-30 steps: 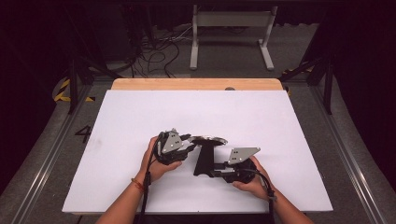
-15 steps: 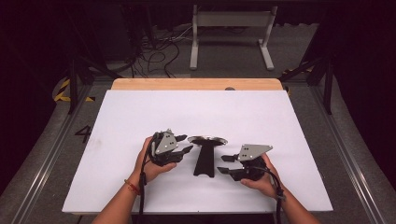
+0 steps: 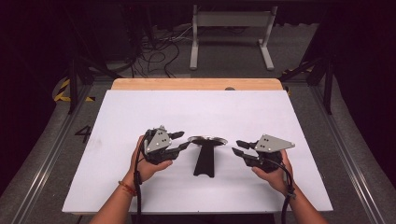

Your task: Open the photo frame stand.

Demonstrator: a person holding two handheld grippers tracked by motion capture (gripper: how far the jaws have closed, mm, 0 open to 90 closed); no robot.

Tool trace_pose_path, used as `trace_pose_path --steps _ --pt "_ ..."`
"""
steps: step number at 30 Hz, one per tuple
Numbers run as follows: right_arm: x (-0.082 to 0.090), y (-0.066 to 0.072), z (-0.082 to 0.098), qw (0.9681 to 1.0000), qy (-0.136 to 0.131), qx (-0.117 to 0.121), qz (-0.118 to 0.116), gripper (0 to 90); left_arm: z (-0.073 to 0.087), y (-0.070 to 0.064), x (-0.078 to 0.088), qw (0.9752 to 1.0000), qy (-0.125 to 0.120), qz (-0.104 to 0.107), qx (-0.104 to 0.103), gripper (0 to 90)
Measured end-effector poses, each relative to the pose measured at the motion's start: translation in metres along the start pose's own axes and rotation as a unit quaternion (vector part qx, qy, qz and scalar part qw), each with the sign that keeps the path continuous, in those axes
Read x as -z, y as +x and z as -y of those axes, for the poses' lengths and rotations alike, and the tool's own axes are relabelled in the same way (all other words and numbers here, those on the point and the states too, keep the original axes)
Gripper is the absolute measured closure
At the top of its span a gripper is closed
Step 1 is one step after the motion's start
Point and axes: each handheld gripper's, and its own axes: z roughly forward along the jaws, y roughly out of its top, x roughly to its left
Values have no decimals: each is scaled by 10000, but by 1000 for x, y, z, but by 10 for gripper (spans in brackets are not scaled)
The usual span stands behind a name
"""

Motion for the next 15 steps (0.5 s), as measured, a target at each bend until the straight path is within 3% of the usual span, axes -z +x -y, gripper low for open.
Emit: trace_pose_path --steps 6,15 --pt "-2 3 -4 9997 -117 24 193 636 -2 1 0 10000 -53 29 39 583" --pt "-14 7 -10 9998 -140 51 109 622 -6 0 -7 9998 -84 144 98 532"
